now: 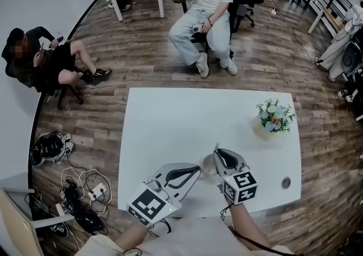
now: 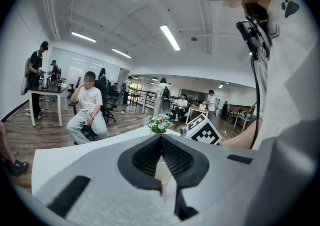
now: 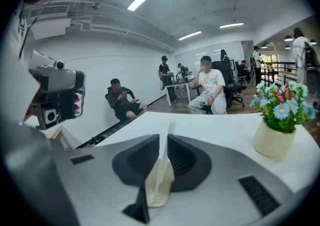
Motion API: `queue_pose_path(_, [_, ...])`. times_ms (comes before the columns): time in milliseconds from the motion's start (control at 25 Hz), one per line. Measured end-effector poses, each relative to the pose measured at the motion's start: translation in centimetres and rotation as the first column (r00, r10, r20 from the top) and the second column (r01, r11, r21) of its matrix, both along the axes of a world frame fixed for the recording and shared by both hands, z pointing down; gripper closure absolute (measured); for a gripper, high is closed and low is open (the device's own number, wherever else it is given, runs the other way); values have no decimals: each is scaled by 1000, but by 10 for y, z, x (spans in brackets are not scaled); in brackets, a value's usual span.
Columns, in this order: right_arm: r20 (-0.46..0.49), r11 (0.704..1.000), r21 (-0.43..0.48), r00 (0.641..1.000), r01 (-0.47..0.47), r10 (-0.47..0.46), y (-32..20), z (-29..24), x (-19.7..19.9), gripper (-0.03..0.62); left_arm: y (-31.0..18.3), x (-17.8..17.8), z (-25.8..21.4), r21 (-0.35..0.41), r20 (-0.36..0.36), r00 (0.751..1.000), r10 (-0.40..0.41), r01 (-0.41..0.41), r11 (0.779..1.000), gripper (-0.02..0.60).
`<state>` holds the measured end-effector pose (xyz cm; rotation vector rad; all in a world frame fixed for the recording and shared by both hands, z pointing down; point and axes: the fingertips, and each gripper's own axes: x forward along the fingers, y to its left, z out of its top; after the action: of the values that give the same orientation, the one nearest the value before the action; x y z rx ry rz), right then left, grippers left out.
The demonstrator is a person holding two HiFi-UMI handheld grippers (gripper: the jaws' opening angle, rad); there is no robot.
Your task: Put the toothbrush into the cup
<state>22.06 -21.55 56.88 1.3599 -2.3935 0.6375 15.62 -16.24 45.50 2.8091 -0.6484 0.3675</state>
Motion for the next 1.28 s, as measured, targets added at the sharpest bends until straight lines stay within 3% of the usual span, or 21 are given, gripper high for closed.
queue_pose_path(600, [47, 996, 88, 999, 1, -5, 25, -52, -8, 574, 18, 5, -10, 30, -8, 999, 37, -37, 999, 575])
queue_pose_path(1280, [101, 970, 231, 990, 68, -94, 81, -135, -28, 576, 31, 6, -16, 44, -11, 999, 40, -40, 998, 575])
